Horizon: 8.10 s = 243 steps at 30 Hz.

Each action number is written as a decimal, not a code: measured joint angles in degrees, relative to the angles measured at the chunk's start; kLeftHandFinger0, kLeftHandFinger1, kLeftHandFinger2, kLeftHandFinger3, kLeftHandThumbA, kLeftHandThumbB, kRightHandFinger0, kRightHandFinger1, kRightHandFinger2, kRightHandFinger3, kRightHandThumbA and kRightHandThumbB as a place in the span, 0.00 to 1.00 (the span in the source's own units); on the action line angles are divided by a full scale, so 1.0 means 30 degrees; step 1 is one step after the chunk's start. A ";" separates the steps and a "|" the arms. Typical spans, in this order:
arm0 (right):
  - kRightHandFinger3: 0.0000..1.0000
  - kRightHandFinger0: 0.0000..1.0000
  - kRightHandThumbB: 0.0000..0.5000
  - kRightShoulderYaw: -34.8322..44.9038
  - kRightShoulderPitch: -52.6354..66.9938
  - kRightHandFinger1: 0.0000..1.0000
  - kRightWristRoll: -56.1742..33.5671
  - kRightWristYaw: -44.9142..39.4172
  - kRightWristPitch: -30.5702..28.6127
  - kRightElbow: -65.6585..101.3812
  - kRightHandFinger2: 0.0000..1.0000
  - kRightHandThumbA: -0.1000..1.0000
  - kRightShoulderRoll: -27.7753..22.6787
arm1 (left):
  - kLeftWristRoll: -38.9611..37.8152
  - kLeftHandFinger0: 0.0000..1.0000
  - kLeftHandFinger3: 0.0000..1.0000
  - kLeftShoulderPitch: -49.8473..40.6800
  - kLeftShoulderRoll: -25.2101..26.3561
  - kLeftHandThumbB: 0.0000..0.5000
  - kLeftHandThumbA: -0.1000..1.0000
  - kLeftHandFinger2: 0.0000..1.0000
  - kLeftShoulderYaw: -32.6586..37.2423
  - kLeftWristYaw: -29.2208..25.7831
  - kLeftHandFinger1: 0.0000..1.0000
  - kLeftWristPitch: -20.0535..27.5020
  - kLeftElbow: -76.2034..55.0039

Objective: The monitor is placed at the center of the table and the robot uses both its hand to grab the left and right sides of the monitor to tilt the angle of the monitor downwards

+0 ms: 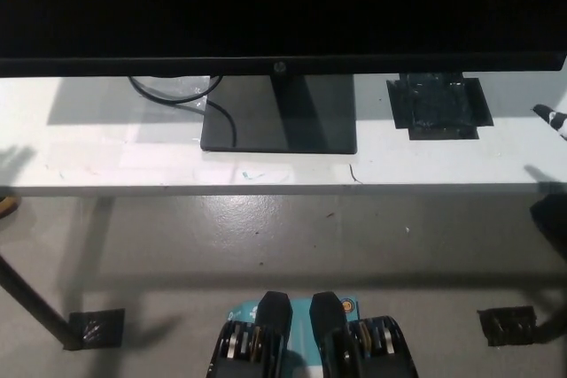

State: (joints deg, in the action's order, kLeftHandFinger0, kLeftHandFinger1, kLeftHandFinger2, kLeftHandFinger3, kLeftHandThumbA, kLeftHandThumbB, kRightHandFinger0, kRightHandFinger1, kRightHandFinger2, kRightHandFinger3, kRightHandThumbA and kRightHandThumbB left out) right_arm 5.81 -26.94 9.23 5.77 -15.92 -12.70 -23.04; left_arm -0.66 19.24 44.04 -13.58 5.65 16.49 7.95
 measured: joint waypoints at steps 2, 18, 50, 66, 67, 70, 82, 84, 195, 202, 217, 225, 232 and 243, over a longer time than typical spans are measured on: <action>1.00 1.00 1.00 0.0001 -0.0519 1.00 -0.0114 -0.0217 0.0194 -0.0732 1.00 1.00 -0.0164 | 0.0011 1.00 1.00 0.0495 0.0203 0.87 1.00 1.00 0.0169 0.0219 1.00 -0.0230 0.0586; 1.00 1.00 1.00 0.0132 -0.3344 1.00 -0.1673 -0.2174 0.1152 -0.5441 1.00 1.00 -0.0519 | 0.0028 1.00 1.00 0.2424 0.0556 0.94 0.99 1.00 0.0532 0.1606 1.00 -0.1236 0.3870; 1.00 1.00 1.00 -0.1016 -0.7957 1.00 -0.3125 -0.7498 0.1966 -0.9515 1.00 0.95 -0.2008 | 0.2930 1.00 1.00 1.0048 0.0546 1.00 0.94 1.00 0.5854 0.3547 1.00 -0.0193 1.1693; 1.00 1.00 1.00 -0.1460 -0.8297 1.00 -0.2840 -0.8166 0.2017 -0.9776 1.00 0.95 -0.2627 | 0.4344 1.00 1.00 1.2590 0.0135 0.99 0.91 1.00 0.8320 0.4411 1.00 0.0031 1.4828; 1.00 1.00 1.00 -0.1501 -0.8305 1.00 -0.2821 -0.8183 0.2017 -0.9808 1.00 0.95 -0.2649 | 0.4481 1.00 1.00 1.2707 0.0134 1.00 0.90 1.00 0.8517 0.4407 1.00 0.0076 1.4983; 1.00 1.00 1.00 -0.1880 -0.8480 1.00 -0.2590 -0.8219 0.1967 -1.0155 1.00 0.92 -0.2792 | 0.4957 1.00 1.00 1.3090 0.0127 1.00 0.86 1.00 0.9101 0.4452 1.00 0.0158 1.5484; 1.00 1.00 1.00 -0.4562 -1.0471 1.00 -0.0877 -0.8537 0.1916 -1.2769 1.00 0.72 -0.3268 | 0.8701 1.00 1.00 1.4186 0.0586 0.89 0.84 1.00 1.3113 0.3441 1.00 0.1106 1.7315; 1.00 1.00 1.00 -0.5100 -1.0902 1.00 -0.0456 -0.8534 0.1912 -1.3287 1.00 0.69 -0.3350 | 0.9431 1.00 1.00 1.4658 0.0593 0.95 0.94 1.00 1.4004 0.3068 1.00 0.1498 1.7998; 1.00 1.00 0.76 -1.0148 0.7889 1.00 0.5339 0.9443 -0.0870 0.7974 1.00 1.00 0.0112 | 0.5851 1.00 1.00 -0.7417 -0.5788 0.68 1.00 1.00 0.8829 -0.5241 1.00 0.1233 -0.5408; 1.00 1.00 0.79 -1.2512 0.7266 1.00 0.4910 1.0689 -0.2013 0.2014 1.00 1.00 0.2931 | 0.4382 1.00 1.00 -0.6543 -0.8092 0.62 1.00 1.00 0.9327 -0.5039 1.00 0.2101 -0.2333; 1.00 1.00 0.75 -1.1489 0.5559 1.00 0.0242 1.0124 -0.2604 -0.4895 1.00 1.00 0.4186 | 0.2511 1.00 1.00 -0.5274 -0.8794 0.65 1.00 1.00 0.9006 -0.4640 1.00 0.2588 0.2922; 1.00 1.00 0.77 -1.0594 0.5216 1.00 -0.0907 0.9038 -0.2669 -0.5486 1.00 1.00 0.4502 | 0.2244 1.00 1.00 -0.4814 -0.8829 0.66 1.00 1.00 0.8767 -0.4487 1.00 0.2701 0.3383; 1.00 1.00 0.77 -1.0170 0.5215 1.00 -0.1247 0.8398 -0.2682 -0.5486 1.00 1.00 0.4655 | 0.2103 1.00 1.00 -0.4813 -0.8829 0.65 1.00 1.00 0.8637 -0.4329 1.00 0.2721 0.3410; 1.00 1.00 0.76 -1.0032 0.5183 1.00 -0.1320 0.7921 -0.2702 -0.5487 1.00 0.98 0.4714 | 0.2085 1.00 1.00 -0.4718 -0.8828 0.58 0.98 1.00 0.8615 -0.4320 1.00 0.2724 0.3508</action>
State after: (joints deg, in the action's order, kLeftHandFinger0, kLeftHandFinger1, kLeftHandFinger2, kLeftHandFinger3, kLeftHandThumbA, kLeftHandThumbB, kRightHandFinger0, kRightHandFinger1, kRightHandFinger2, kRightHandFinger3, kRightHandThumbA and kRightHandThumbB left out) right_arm -24.29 -11.38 5.27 29.53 -24.03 -29.16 -8.90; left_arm 5.60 5.09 17.56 12.26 -7.31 24.66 18.47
